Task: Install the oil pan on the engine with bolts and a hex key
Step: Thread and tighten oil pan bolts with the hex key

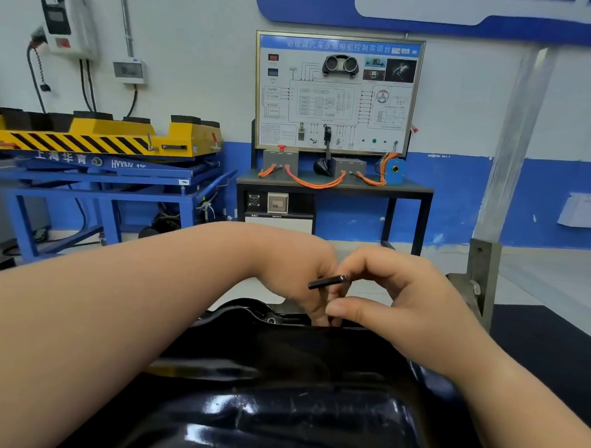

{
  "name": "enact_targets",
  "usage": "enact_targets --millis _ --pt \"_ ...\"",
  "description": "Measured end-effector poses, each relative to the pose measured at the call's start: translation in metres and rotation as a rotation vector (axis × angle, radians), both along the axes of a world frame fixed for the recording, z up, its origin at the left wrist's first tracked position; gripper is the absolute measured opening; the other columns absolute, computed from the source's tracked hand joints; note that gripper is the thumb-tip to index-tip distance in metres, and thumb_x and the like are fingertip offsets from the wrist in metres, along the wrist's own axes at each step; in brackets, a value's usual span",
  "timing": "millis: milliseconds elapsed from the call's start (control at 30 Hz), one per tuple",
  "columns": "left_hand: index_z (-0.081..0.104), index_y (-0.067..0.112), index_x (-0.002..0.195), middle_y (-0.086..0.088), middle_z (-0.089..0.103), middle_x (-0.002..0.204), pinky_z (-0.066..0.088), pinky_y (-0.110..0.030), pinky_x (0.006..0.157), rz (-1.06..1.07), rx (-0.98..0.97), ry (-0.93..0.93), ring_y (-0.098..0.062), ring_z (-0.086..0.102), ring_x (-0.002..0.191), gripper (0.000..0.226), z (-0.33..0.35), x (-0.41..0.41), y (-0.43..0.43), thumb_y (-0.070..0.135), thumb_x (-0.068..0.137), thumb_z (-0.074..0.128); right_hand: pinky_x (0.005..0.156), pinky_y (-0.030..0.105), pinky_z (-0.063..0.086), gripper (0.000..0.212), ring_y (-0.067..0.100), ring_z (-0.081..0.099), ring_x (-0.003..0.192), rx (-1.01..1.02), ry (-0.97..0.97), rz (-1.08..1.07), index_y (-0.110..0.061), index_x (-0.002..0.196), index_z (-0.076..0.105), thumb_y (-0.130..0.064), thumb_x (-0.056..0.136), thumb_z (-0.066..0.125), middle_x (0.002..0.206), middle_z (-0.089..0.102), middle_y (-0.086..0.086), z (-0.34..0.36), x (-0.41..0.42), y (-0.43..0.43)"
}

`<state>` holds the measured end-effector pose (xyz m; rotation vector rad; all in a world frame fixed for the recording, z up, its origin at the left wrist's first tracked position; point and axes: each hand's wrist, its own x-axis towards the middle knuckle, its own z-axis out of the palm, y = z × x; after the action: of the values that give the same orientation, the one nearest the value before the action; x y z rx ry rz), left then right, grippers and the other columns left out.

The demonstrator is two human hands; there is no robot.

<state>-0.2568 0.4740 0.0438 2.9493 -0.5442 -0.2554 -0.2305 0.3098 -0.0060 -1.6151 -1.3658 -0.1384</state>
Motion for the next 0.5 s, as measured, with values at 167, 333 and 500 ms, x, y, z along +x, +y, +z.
enact_targets --millis 167,333,500 --pt "0.069 0.027 0.081 0.024 0.055 0.058 0.037 -0.004 0.059 -0.036 0.005 0.029 0.011 0.051 0.058 0.006 -0.0002 -0.0008 0.0017 0.022 0.084 0.068 0.077 0.033 0.057 0.023 0.018 0.070 0.085 -0.031 0.086 0.105 -0.021 0.100 0.072 -0.007 0.084 0.063 0.092 0.074 -0.001 0.0024 -0.0007 -0.0061" --pt "0.062 0.031 0.062 0.029 0.051 0.043 0.034 -0.002 0.051 0.014 -0.007 0.020 0.011 0.048 0.049 0.023 -0.0040 0.0042 0.0027 0.021 0.080 0.071 0.068 0.020 0.054 0.008 0.008 0.067 0.070 0.023 -0.013 -0.009 -0.010 0.077 0.069 -0.002 0.077 0.072 0.077 0.071 -0.006 0.0015 -0.0008 -0.0019" --pt "0.051 0.037 0.050 0.027 0.050 0.042 0.033 -0.001 0.050 0.016 -0.014 0.016 0.013 0.048 0.048 0.041 -0.0035 0.0049 0.0026 0.018 0.082 0.068 0.069 0.023 0.053 0.016 0.009 0.064 0.074 0.034 -0.023 -0.084 -0.012 0.073 0.062 -0.006 0.072 0.077 0.073 0.067 -0.007 -0.0001 0.0017 0.0014"
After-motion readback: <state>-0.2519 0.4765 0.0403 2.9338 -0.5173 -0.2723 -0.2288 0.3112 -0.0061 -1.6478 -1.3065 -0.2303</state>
